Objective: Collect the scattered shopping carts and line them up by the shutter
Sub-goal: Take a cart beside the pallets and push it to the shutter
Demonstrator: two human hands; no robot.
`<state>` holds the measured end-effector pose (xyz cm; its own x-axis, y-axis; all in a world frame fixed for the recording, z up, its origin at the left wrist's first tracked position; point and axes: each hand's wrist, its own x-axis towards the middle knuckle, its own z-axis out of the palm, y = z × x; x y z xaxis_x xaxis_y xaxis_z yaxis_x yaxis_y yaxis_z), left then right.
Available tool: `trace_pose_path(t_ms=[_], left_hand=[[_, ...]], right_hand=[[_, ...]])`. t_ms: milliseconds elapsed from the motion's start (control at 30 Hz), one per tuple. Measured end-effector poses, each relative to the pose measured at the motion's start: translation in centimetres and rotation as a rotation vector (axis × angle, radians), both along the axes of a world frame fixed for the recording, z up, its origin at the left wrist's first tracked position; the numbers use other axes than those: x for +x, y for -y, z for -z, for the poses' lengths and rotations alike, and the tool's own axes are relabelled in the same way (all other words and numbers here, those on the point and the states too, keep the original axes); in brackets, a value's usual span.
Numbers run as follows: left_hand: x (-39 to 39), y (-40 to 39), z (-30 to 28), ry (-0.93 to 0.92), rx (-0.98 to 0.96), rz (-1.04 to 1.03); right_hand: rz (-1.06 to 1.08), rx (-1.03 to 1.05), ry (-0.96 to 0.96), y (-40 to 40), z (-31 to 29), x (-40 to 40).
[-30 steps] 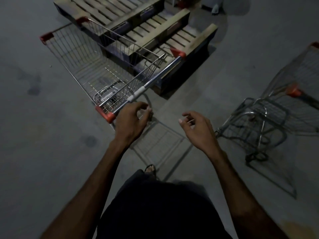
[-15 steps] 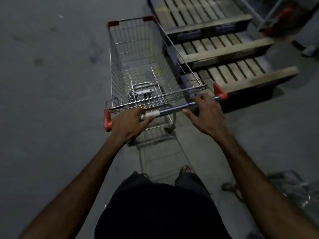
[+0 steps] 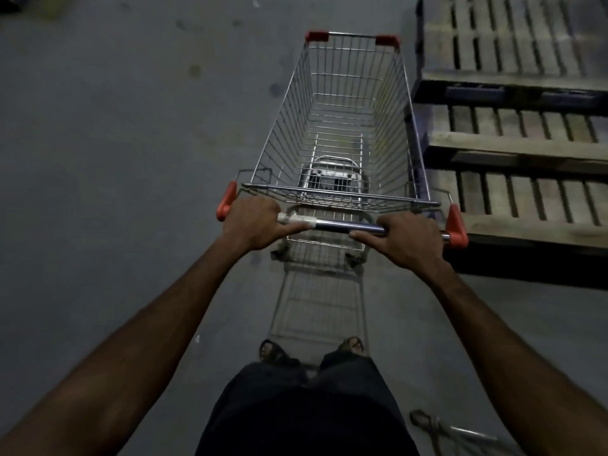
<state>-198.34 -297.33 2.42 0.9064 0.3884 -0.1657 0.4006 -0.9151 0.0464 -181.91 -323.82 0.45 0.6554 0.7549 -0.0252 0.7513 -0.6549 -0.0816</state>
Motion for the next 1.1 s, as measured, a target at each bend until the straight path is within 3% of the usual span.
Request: trace_pose_path(t_ms=[400, 600, 833, 1100], left_hand=[[-4.2, -1.3, 0.6, 0.055, -0.010, -0.050], [-7.4, -1.7, 1.1, 0.072, 0.006, -0.160], [-14.5, -3.2, 0.6, 0.112, 0.013, -0.364], [-25.3, -6.9, 0.4, 0.093, 0.086, -0.551]], right_hand=[[-0.079, 0.017, -0.006, -3.4, 0.0, -1.5], [-0.175, -0.099, -0.089, -6.8, -0.9, -1.1], [-0.396, -0.240, 0.006, -13.5, -2.4, -5.0], [-0.655, -0.206, -0.049, -22.8, -1.7, -11.6]])
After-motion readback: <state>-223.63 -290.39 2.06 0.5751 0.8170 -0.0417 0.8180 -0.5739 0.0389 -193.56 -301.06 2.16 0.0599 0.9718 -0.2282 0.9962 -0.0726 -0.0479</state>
